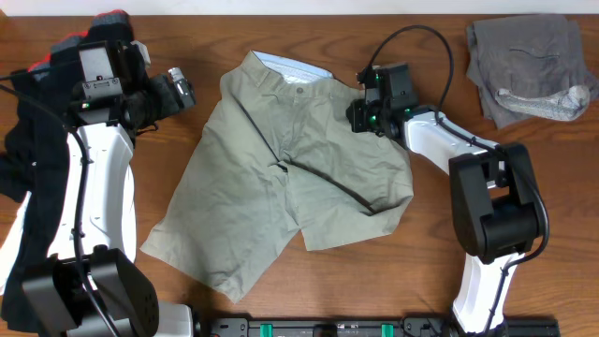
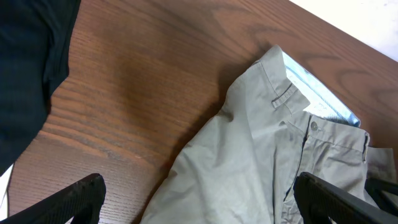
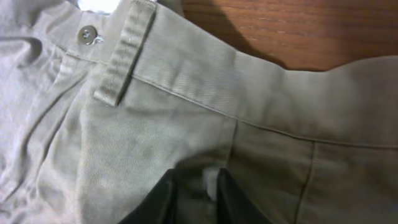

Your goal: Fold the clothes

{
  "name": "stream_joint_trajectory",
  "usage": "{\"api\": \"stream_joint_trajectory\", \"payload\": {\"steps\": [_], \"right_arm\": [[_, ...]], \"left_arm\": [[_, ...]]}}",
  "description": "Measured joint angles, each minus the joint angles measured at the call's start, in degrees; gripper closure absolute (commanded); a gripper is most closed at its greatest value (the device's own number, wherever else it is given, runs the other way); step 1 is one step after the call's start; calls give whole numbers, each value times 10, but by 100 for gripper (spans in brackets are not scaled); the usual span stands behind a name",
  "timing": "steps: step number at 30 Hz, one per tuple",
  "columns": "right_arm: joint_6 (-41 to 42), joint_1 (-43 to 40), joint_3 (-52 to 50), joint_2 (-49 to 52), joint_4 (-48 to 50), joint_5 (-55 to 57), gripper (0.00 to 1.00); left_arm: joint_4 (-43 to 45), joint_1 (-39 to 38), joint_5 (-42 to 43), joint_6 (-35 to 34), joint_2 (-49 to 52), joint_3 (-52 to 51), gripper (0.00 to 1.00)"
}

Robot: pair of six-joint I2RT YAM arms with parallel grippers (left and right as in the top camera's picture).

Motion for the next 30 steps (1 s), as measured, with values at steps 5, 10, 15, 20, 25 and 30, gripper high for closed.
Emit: {"api": "stream_joint_trajectory", "payload": {"steps": [5, 10, 15, 20, 25, 30], "right_arm": [[1, 0, 0, 0, -1, -1, 98], [2, -7, 3, 0, -7, -4, 99], [2, -35, 19, -4, -41, -7, 99], [12, -91, 23, -43, -86, 2, 99], [18, -145, 30, -60, -145, 21, 99], [23, -179, 30, -60, -194, 45, 99]], "left_arm": [[0, 0, 0, 0, 0, 0, 2], [0, 0, 0, 0, 0, 0, 2], [0, 0, 0, 0, 0, 0, 2], [0, 0, 0, 0, 0, 0, 2], [0, 0, 0, 0, 0, 0, 2], [0, 0, 0, 0, 7, 0, 2]]}}
